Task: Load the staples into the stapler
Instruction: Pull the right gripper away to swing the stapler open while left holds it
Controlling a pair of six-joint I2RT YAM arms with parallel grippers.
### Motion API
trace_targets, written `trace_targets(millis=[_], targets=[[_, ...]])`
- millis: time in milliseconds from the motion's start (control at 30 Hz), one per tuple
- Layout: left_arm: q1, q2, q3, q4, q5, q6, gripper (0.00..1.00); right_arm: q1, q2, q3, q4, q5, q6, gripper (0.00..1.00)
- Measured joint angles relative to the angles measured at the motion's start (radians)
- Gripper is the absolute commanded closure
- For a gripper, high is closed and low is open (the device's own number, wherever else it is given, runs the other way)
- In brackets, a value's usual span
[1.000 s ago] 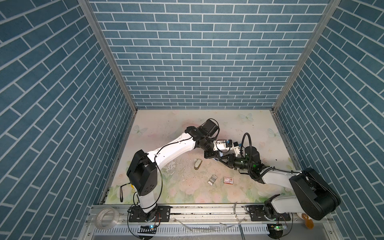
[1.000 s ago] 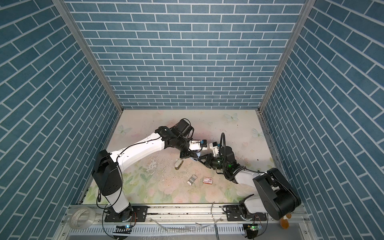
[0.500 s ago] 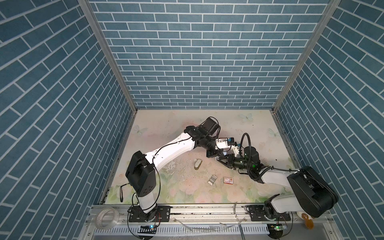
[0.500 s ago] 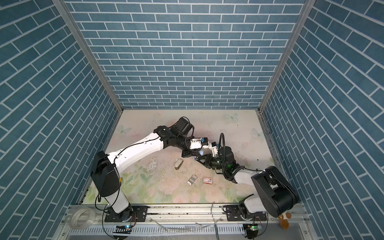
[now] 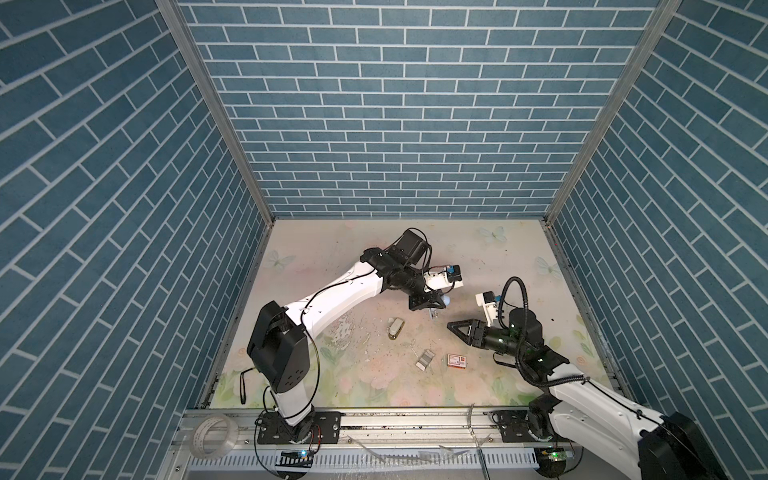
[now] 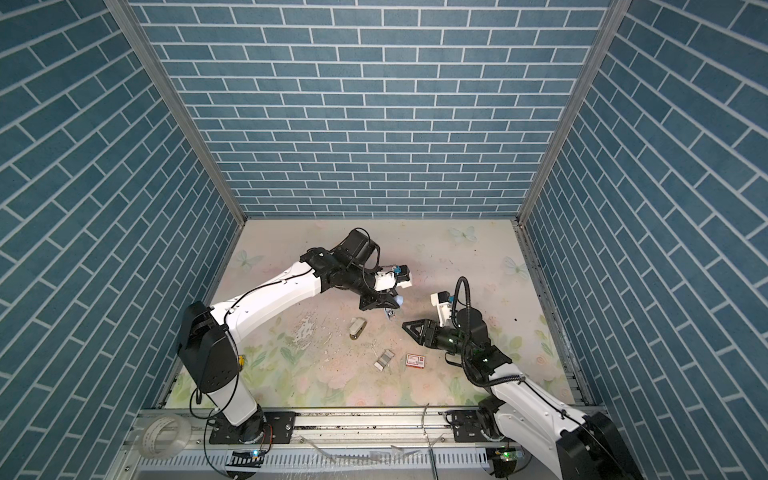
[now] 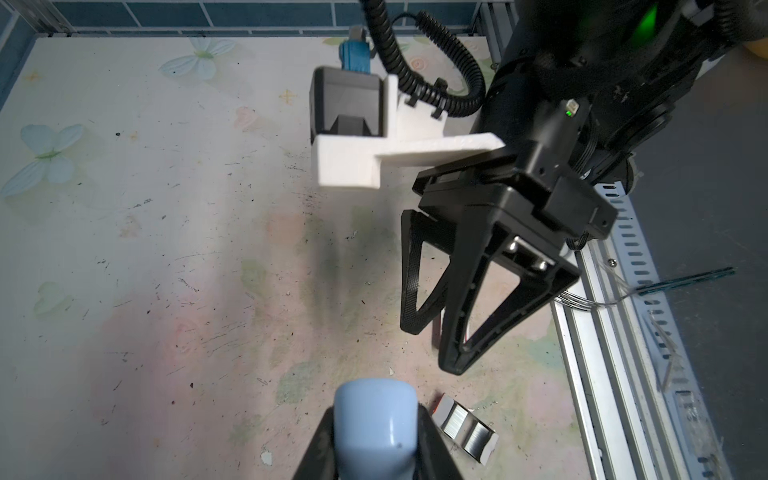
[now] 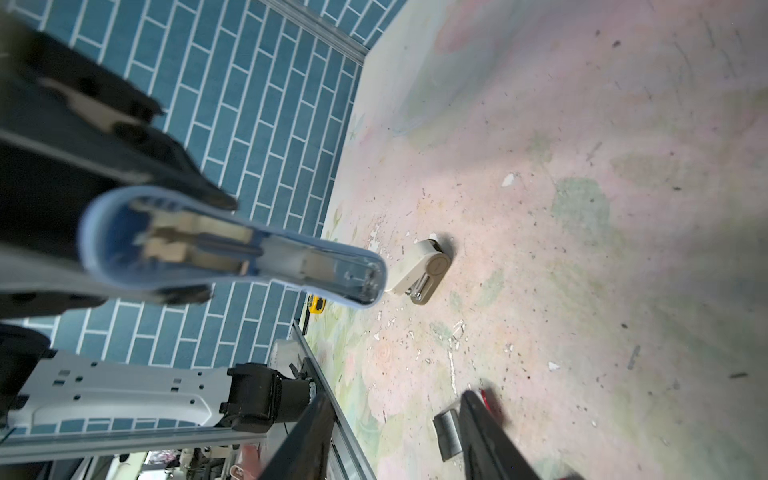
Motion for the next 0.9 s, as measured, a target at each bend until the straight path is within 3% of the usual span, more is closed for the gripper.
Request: trace_targets(millis=[167, 300, 500, 900], targets=[[0.001, 0.016, 0.039, -0.039, 0.101, -0.03, 1.0, 0.0, -0.161, 0.014, -0.117, -0.016, -0.074, 0.42], [0.002, 0.05, 0.101, -0.074, 0.201, -0.057, 1.0, 0.0, -0.201, 0.055, -0.17, -0.039, -0.12, 0.42], [0.006, 0.118, 0.187, -0.133, 0.323, -0.076, 1.0, 0.0, -0.202, 0.082, -0.19, -0.06, -0.145, 0.44], [0.009, 0.164, 0.212, -0.208, 0.432, -0.082, 1.0, 0.0, -0.094, 0.12, -0.107, -0.105, -0.15, 0.48]])
